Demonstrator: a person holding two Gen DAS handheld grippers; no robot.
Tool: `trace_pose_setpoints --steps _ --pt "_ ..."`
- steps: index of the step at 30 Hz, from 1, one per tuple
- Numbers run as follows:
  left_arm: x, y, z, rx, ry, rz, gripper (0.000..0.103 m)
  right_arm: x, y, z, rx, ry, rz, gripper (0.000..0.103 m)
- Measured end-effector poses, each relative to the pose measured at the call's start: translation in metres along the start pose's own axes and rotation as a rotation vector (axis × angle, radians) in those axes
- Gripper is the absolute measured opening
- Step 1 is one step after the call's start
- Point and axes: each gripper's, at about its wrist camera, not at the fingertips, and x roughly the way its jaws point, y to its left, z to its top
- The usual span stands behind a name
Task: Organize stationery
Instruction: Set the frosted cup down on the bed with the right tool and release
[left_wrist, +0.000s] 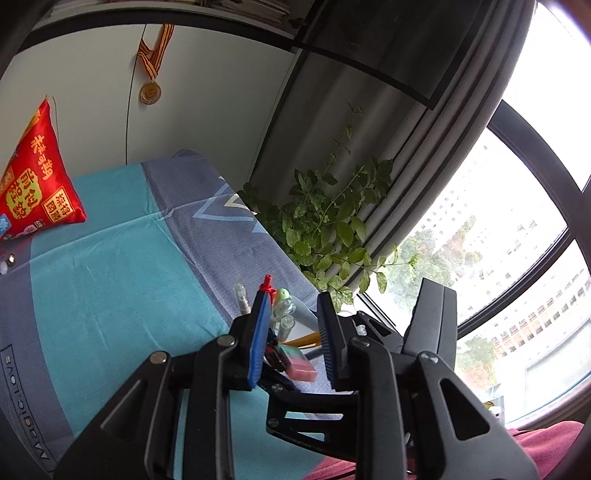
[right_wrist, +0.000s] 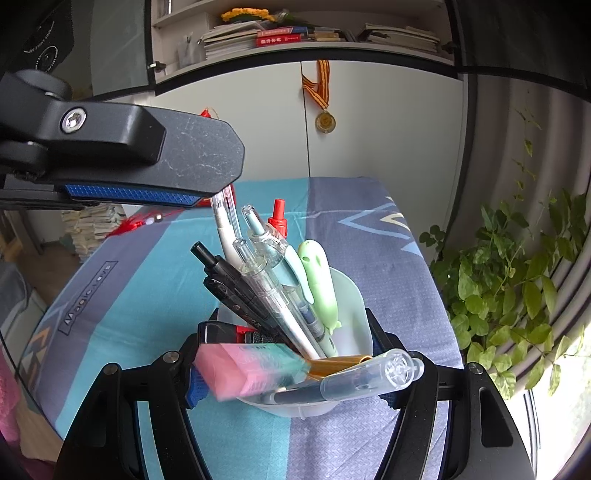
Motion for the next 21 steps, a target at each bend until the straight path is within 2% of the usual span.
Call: trace_pose_setpoints --steps 6,9,11,14,15,17,21 --pt "-0.009 0.009 -0.005 0.001 -0.028 0.048 0.028 0.0 -0.002 0.001 0.02 0.003 0.003 0.07" --pt "-0.015 0.019 -0.009 -0.011 -0.048 0.095 0.03 0.0 -0.001 0.001 0.019 0.007 0.0 0.07" --pt "-0.021 0.027 -0.015 -0.018 -0.088 0.175 0.032 0.0 -0.001 0.002 0.021 0.009 -0.002 0.07" --pt "-0.034 0.038 -0.028 0.018 -0.184 0.392 0.038 0.001 -0.001 0.003 0.023 0.019 -0.006 0.07" --pt "-0.035 0.042 -0.033 0.03 -0.199 0.444 0.042 0.001 -0.001 0.003 0.024 0.021 -0.007 0.07" --pt "-0.038 0.054 -0.044 0.033 -0.199 0.488 0.044 0.002 -0.001 0.005 0.029 0.029 -0.011 0.07" --pt "-0.041 0.075 -0.06 -0.011 -0.168 0.503 0.046 0.003 0.001 0.009 0.039 0.034 -0.001 0.07"
